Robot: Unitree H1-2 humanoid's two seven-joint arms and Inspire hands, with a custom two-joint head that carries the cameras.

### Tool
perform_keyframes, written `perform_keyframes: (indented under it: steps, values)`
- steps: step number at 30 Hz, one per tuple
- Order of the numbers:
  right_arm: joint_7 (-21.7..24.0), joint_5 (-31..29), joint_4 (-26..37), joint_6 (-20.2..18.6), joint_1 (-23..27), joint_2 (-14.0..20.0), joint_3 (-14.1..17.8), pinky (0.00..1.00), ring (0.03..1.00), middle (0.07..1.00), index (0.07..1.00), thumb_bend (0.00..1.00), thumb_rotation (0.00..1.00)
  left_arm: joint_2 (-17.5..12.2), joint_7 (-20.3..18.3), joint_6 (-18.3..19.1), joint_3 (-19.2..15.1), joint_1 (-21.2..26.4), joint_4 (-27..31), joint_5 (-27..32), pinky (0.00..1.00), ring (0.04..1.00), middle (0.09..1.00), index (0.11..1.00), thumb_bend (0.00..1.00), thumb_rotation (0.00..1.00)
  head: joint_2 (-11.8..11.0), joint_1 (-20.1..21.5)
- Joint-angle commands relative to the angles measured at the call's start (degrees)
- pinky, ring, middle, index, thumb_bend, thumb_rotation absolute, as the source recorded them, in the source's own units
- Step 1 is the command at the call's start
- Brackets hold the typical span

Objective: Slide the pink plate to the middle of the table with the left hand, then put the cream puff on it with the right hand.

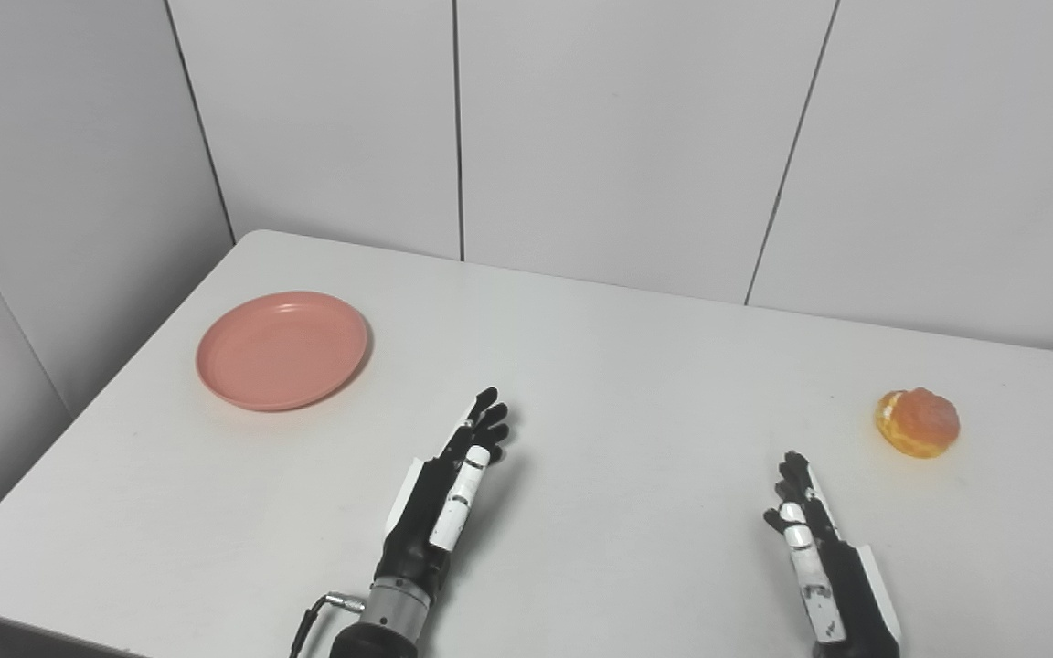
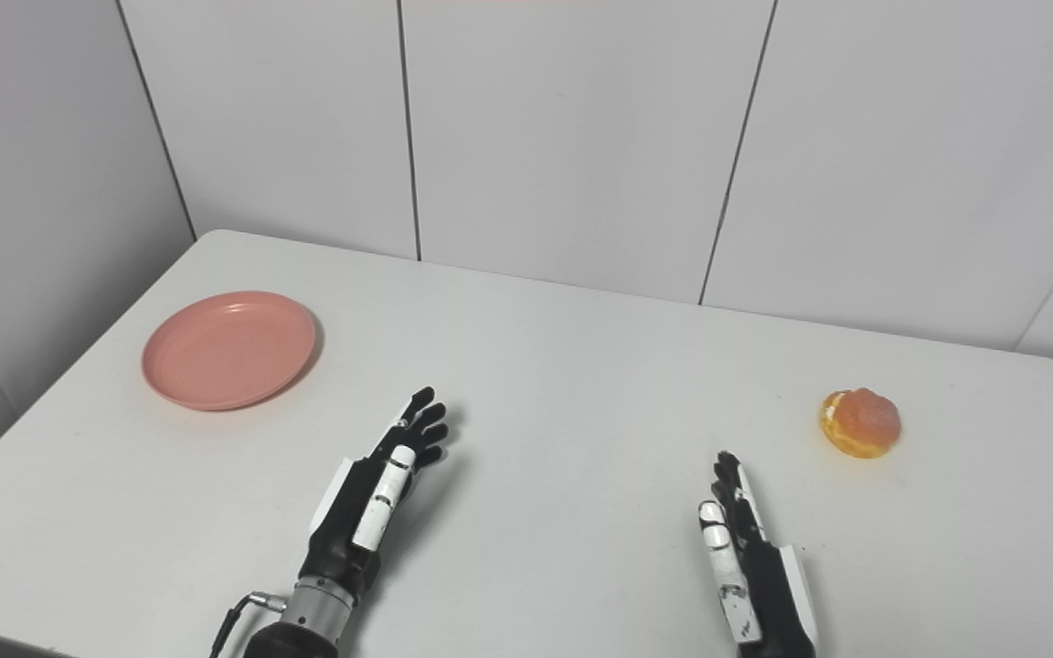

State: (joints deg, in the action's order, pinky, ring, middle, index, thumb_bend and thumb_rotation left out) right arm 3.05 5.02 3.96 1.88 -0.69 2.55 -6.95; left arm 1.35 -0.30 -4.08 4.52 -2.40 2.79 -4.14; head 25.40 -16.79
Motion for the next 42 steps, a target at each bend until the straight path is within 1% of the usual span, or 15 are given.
perform_keyframes:
  steps: [1,5,11,22,31,35,39,42]
  values:
    - [0.3,-0.3,-1.6,3.7,0.5,1.1,0.7,1.0,0.989,0.981,0.982,0.24,1.0,2.8,0.7,-0.9,1.9,-2.2,-5.9,-0.7,0.91,0.926,0.949,0.939,0.46,1.0,-0.1,-0.9]
    - [0.4,-0.2,-1.2,3.5,0.5,1.4,0.9,1.0,0.983,0.98,0.984,0.23,1.0,3.3,1.2,-1.3,2.2,-2.0,-6.3,-1.5,0.91,0.924,0.944,0.938,0.47,1.0,0.2,-1.8]
    - [0.9,-0.7,0.1,2.5,0.2,1.5,1.0,1.0,0.978,0.982,0.988,0.19,1.0,3.9,1.6,-0.8,2.3,-2.1,-5.8,-2.4,0.92,0.93,0.946,0.94,0.47,1.0,1.1,-2.0]
    - [1.7,-1.0,1.7,0.8,0.3,1.5,1.2,0.99,0.984,0.99,0.994,0.18,1.0,4.1,1.6,0.2,2.1,-1.8,-4.5,-3.1,0.92,0.932,0.948,0.944,0.46,1.0,2.7,-2.1]
    - [2.5,-2.2,1.7,-0.6,0.8,1.6,1.3,0.99,0.986,0.99,0.992,0.19,1.0,4.6,1.9,2.8,1.9,-1.2,-1.6,-4.3,0.92,0.933,0.95,0.938,0.48,1.0,3.3,-2.5]
    - [2.6,-2.5,1.4,-0.2,1.0,1.5,1.5,0.99,0.985,0.99,0.992,0.18,1.0,4.4,1.8,3.4,2.0,-1.0,-0.3,-4.7,0.92,0.937,0.953,0.939,0.48,1.0,3.4,-3.2]
    - [2.7,-2.7,1.7,-0.5,1.0,1.6,1.6,0.99,0.986,0.993,0.994,0.17,1.0,4.4,1.8,4.6,1.7,-0.9,1.8,-4.6,0.91,0.93,0.946,0.931,0.45,1.0,3.4,-3.7]
    - [2.5,-2.7,1.4,0.0,1.1,1.4,1.7,0.99,0.98,0.987,0.989,0.17,1.0,4.5,1.8,5.6,1.4,-0.8,3.2,-4.6,0.91,0.923,0.939,0.927,0.46,1.0,3.5,-3.8]
